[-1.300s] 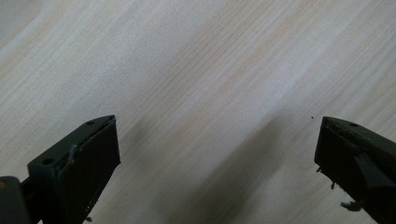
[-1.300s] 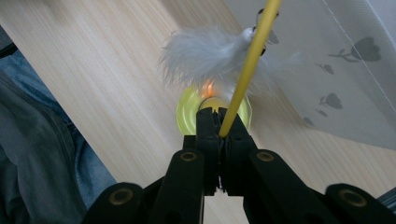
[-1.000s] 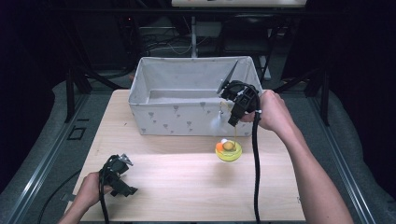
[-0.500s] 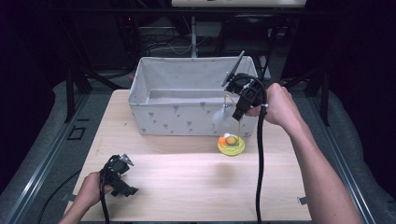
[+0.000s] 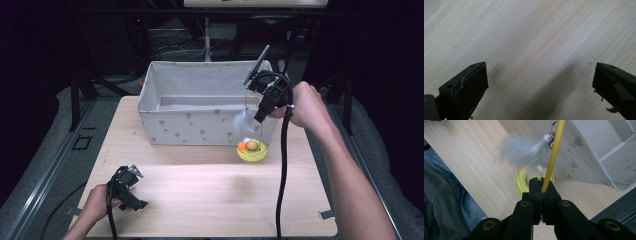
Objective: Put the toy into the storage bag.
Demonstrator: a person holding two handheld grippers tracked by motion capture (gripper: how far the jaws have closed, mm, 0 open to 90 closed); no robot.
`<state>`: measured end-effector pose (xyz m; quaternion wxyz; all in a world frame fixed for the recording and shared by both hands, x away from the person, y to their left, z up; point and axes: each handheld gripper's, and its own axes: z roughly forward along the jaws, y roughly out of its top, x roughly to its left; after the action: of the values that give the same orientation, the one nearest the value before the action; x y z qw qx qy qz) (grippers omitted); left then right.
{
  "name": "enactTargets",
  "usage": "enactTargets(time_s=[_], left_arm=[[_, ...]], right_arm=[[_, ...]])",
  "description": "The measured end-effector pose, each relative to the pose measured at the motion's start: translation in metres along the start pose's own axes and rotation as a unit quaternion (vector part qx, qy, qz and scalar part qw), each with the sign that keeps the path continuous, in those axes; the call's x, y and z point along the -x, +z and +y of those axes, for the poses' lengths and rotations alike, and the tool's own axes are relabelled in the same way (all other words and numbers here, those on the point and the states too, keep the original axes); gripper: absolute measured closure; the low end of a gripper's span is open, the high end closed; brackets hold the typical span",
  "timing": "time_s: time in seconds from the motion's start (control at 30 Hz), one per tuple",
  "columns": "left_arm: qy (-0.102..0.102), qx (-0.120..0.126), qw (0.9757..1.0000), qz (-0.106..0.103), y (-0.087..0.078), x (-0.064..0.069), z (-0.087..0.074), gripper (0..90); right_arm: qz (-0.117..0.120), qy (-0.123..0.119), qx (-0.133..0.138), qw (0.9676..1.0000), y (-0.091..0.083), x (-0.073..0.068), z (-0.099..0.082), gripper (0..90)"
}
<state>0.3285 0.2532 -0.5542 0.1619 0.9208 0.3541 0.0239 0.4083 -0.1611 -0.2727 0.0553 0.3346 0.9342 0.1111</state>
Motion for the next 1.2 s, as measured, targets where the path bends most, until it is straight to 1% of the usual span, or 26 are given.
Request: enactTargets(time_s=[0.13, 0.27, 0.37, 0.5, 0.63, 0.8, 1.07, 1.13, 1.2], left_arm=[[0.002, -0.003, 1.0000, -0.002, 0.000, 0.000, 0.000, 0.2], [0.003, -0.003, 1.0000, 0.000, 0.000, 0.000, 0.000, 0.1], [0.002, -0.003, 1.0000, -0.001, 0.000, 0.000, 0.000, 0.1], [0.001, -0.003, 1.0000, -0.001, 0.000, 0.000, 0.000, 0.1], [0.004, -0.004, 1.0000, -0.001, 0.000, 0.000, 0.000, 0.1], [0.008, -0.006, 0.9999, -0.003, 0.000, 0.001, 0.000, 0.1], [0.006, -0.005, 1.0000, -0.002, 0.000, 0.001, 0.000, 0.1], [0.007, -0.006, 1.0000, -0.003, 0.000, 0.001, 0.000, 0.1], [0.007, -0.005, 1.0000, -0.003, 0.000, 0.001, 0.000, 0.1]], right_arm=[[-0.003, 0.005, 0.007, 1.0000, -0.006, 0.002, 0.001, 88.2], [-0.006, 0.003, 0.004, 1.0000, -0.012, 0.005, 0.004, 88.1], [-0.008, 0.007, 0.010, 0.9999, -0.018, 0.006, 0.005, 88.2], [-0.012, 0.006, 0.010, 0.9999, -0.025, 0.007, 0.007, 88.2], [-0.013, 0.009, 0.016, 0.9997, -0.031, 0.008, 0.008, 88.2], [-0.014, 0.012, 0.008, 0.9998, -0.038, 0.010, 0.010, 88.3], [-0.013, 0.019, 0.009, 0.9997, -0.045, 0.014, 0.012, 88.3], [-0.014, 0.017, 0.006, 0.9997, -0.048, 0.016, 0.013, 88.2], [-0.013, 0.021, 0.011, 0.9996, -0.050, 0.017, 0.014, 88.3]])
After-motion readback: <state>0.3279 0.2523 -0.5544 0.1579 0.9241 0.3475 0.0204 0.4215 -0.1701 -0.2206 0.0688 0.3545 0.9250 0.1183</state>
